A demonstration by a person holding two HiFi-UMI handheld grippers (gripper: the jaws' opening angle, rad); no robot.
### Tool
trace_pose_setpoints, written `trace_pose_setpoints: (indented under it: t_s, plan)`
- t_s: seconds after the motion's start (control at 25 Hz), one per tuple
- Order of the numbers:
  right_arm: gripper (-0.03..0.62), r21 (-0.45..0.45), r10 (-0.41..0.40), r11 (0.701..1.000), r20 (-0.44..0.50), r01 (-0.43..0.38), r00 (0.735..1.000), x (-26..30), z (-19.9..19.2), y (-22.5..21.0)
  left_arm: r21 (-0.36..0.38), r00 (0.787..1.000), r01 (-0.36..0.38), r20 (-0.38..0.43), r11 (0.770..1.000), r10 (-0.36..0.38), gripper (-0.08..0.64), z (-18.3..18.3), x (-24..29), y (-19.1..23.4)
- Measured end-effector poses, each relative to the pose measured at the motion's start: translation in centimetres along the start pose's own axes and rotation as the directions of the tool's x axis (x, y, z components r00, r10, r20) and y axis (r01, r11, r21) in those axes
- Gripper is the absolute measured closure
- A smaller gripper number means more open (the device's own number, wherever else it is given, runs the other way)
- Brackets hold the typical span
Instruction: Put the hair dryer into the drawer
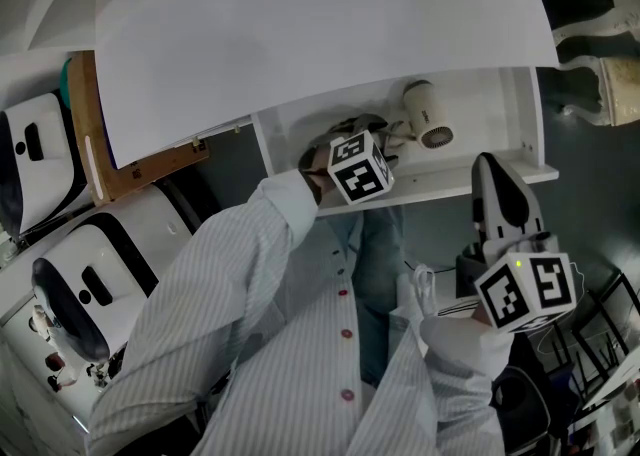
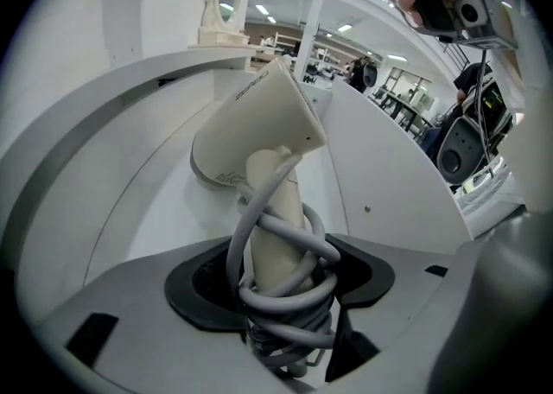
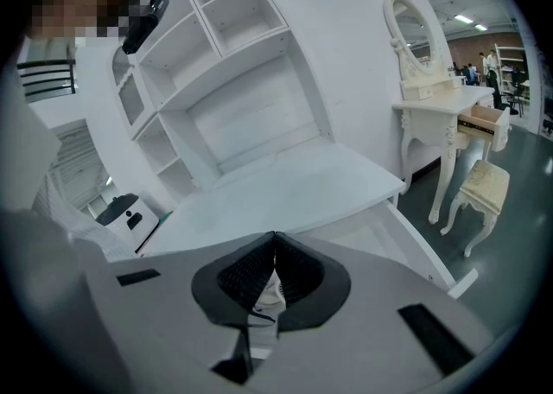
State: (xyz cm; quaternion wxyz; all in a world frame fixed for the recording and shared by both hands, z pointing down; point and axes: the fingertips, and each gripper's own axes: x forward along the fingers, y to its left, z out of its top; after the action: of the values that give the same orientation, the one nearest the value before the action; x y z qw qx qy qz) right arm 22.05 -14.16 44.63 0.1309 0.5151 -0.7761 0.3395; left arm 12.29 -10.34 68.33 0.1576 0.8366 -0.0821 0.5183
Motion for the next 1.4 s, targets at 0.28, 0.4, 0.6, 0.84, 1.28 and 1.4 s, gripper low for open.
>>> trace_pose_setpoints:
  t_s: [0.28, 0.4, 0.6, 0.84, 1.28, 1.4]
  plan:
    - [0.581, 0.005, -0.002, 1.0, -0.005, 0.002, 1.0, -0.2, -0.4, 0.1, 0.043, 0.999, 0.017, -0.039, 0.999, -0.015, 0.278, -0.8, 0.8, -1.1]
    - [0.581, 0.011, -0.003, 1.0, -0.009, 0.003, 1.0, -0.3, -0.7, -0.1, 0.055, 0.999, 0.027, -0.046, 0.998, -0.024, 0.278, -1.1, 1.1, -1.6]
    - [0.581, 0.017, 0.001, 1.0, -0.013, -0.001, 1.0, -0.2, -1.1, 0.0, 0.054, 0.998, 0.043, -0.038, 0.998, -0.041, 0.276, -1.1, 1.1, -1.6]
    - [0.581, 0.016, 0.003, 1.0, -0.017, -0.003, 1.0, -0.1, -1.1, 0.1, 0.053, 0.998, 0.047, -0.038, 0.998, -0.045, 0.276, -1.1, 1.1, -1.7]
    - [0.581, -0.007, 0.013, 1.0, -0.018, -0.013, 1.0, -0.2, -0.4, 0.8, 0.03, 0.996, 0.08, -0.038, 0.996, -0.079, 0.275, -1.0, 0.5, -1.9]
    - [0.581, -0.016, 0.014, 1.0, -0.015, -0.014, 1.0, -0.5, -0.1, 1.0, 0.036, 0.996, 0.078, -0.04, 0.996, -0.076, 0.275, -1.1, 0.0, -1.8]
